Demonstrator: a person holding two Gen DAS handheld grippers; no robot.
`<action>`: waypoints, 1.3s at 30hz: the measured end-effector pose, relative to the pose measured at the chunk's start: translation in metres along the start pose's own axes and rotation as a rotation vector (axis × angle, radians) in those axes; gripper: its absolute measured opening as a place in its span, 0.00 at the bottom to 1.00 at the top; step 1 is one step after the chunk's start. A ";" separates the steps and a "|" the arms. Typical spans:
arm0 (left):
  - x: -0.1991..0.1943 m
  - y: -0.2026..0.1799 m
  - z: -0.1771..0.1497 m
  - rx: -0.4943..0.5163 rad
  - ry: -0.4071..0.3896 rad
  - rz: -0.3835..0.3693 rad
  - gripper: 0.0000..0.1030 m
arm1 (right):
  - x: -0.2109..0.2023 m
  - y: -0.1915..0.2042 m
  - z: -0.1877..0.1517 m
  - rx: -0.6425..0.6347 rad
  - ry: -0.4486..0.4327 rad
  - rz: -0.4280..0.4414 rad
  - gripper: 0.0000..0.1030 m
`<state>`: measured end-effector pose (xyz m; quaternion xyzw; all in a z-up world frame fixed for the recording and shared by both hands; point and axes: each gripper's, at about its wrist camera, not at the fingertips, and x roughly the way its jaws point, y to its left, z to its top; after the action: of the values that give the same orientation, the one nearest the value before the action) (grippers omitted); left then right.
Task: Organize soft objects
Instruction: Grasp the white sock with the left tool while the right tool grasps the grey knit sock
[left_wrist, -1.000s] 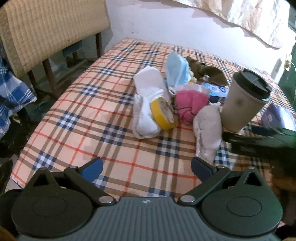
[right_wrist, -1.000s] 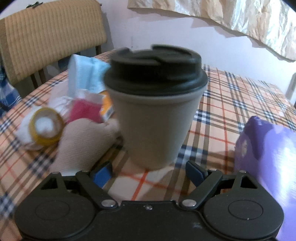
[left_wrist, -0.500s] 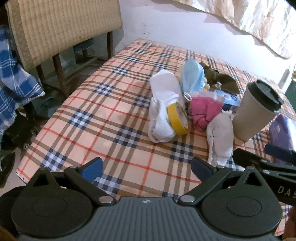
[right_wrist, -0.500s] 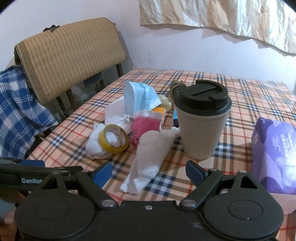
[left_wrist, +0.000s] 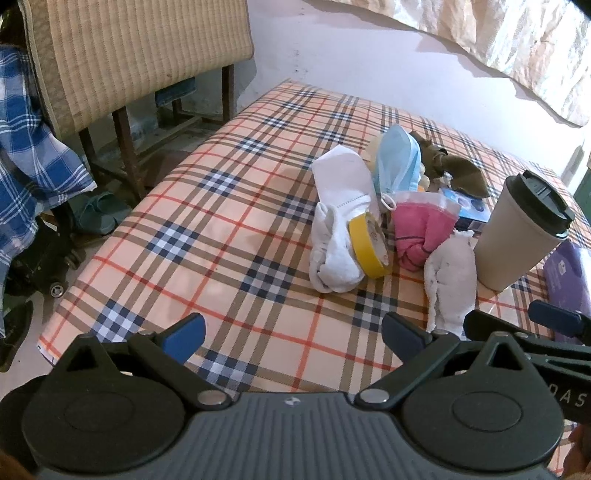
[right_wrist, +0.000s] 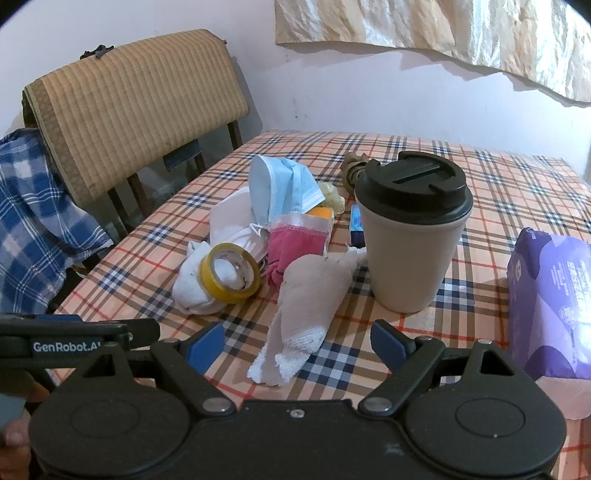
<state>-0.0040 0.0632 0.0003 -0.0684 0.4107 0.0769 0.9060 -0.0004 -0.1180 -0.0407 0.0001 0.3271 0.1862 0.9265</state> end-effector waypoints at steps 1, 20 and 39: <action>0.000 0.000 0.000 -0.001 0.001 0.000 1.00 | 0.001 0.000 0.000 0.002 0.001 0.000 0.98; 0.024 0.008 0.010 -0.010 0.003 0.024 1.00 | 0.014 -0.001 -0.003 0.013 0.032 -0.002 0.98; 0.087 -0.009 0.036 0.056 0.013 -0.033 0.96 | 0.040 -0.010 0.001 0.036 0.064 -0.020 0.98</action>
<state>0.0810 0.0681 -0.0408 -0.0504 0.4173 0.0499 0.9060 0.0323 -0.1138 -0.0658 0.0074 0.3598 0.1710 0.9172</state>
